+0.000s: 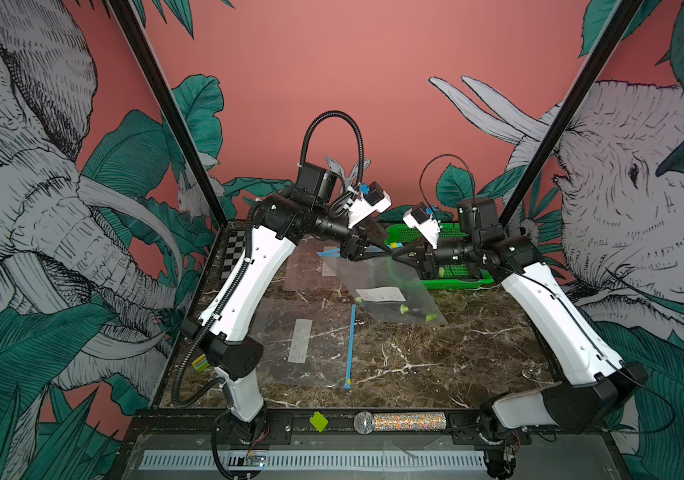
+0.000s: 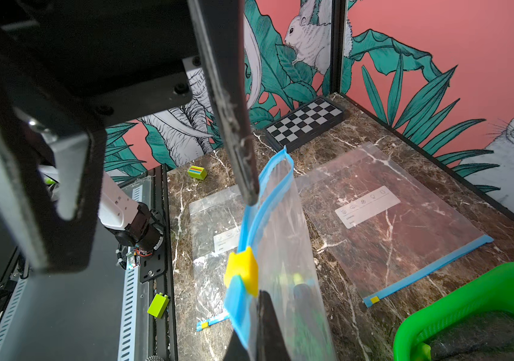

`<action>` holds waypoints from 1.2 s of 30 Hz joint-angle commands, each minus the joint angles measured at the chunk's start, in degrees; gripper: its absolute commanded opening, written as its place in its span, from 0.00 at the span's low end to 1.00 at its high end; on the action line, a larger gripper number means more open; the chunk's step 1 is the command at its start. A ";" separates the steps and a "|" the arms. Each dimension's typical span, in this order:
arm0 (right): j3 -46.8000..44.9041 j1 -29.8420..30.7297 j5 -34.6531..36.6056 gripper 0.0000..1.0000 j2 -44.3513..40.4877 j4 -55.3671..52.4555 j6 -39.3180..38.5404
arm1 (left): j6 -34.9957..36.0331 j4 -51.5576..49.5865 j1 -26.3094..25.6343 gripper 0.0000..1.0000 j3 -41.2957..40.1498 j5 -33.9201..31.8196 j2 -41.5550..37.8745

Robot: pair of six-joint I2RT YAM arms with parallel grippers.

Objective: Place the eggplant in a zip-top bag and seal the zipper
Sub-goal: Zip the zipper on the zipper food storage bag.

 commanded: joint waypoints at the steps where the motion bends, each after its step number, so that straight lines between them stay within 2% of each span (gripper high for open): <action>1: 2.06 1.05 -1.64 0.00 0.68 0.01 -0.64 | 2.19 -2.19 0.40 0.59 2.32 0.95 0.60; 8: 2.46 2.30 -1.93 0.00 0.99 0.42 -0.73 | 2.54 -2.78 0.41 0.57 2.61 -0.38 1.76; 10: 2.54 2.56 -2.04 0.00 0.99 0.62 -0.55 | 2.69 -3.03 0.41 0.52 2.63 0.01 2.00; 20: 3.02 2.93 -1.74 0.00 1.28 0.62 -0.90 | 4.43 -5.23 0.41 0.41 2.70 0.96 2.75; 25: 3.17 2.93 -1.47 0.00 1.43 0.36 -1.16 | 5.18 -6.38 0.40 0.30 2.68 0.85 2.66; 32: 3.04 2.93 -1.64 0.00 1.41 0.45 -1.08 | 5.49 -6.98 0.41 0.22 2.61 0.38 2.84; 36: 3.16 2.97 -1.56 0.00 1.34 0.36 -1.17 | 5.69 -7.18 0.36 0.14 2.63 0.45 2.66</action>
